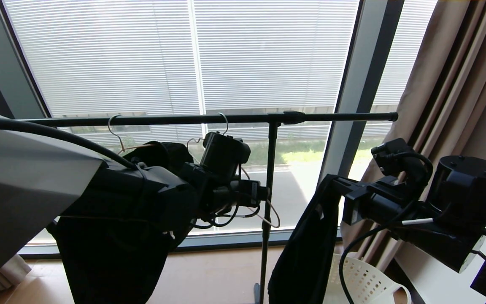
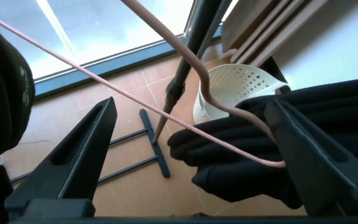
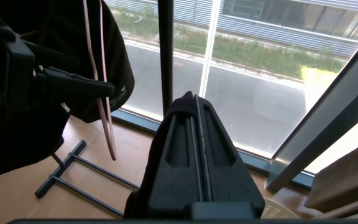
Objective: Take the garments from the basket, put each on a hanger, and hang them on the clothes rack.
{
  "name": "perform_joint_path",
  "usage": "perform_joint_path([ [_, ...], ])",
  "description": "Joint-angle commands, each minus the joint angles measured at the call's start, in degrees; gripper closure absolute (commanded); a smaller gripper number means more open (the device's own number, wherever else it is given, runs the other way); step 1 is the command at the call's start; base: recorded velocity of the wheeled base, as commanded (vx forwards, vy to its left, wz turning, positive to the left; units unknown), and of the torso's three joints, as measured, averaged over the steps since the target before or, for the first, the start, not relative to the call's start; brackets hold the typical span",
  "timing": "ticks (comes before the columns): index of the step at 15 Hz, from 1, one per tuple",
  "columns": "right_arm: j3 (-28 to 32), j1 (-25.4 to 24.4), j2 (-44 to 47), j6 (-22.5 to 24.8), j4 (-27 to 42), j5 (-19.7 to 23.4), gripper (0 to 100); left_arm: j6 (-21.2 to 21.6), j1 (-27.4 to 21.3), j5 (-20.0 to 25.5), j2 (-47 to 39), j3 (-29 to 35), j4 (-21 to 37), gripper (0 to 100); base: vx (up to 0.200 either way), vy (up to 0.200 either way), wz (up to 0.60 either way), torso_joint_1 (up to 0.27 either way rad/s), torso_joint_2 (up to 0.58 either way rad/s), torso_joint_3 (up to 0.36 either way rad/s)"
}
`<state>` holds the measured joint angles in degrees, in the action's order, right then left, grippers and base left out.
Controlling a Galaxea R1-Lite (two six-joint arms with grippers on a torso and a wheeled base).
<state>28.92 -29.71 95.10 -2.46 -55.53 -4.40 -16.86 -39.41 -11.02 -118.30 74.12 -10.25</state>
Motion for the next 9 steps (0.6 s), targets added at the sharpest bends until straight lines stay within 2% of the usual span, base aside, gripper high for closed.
perform_joint_path([
  [1,0.00,0.00,0.17,0.00,-0.02,0.01,100,0.16,0.04,-2.16,1.84,-1.35,0.23,0,0.000,0.000,0.00,0.000,0.00,0.000],
  [4,0.00,0.00,0.17,0.00,-0.02,0.01,100,0.25,0.04,-3.83,3.51,-2.05,2.52,0,0.000,0.000,0.00,0.000,0.00,0.000],
  [9,-0.09,-0.09,0.09,0.00,-0.11,0.01,100,0.51,-0.05,-5.59,3.42,-0.99,2.61,0,0.000,0.000,0.00,0.000,0.00,0.000],
])
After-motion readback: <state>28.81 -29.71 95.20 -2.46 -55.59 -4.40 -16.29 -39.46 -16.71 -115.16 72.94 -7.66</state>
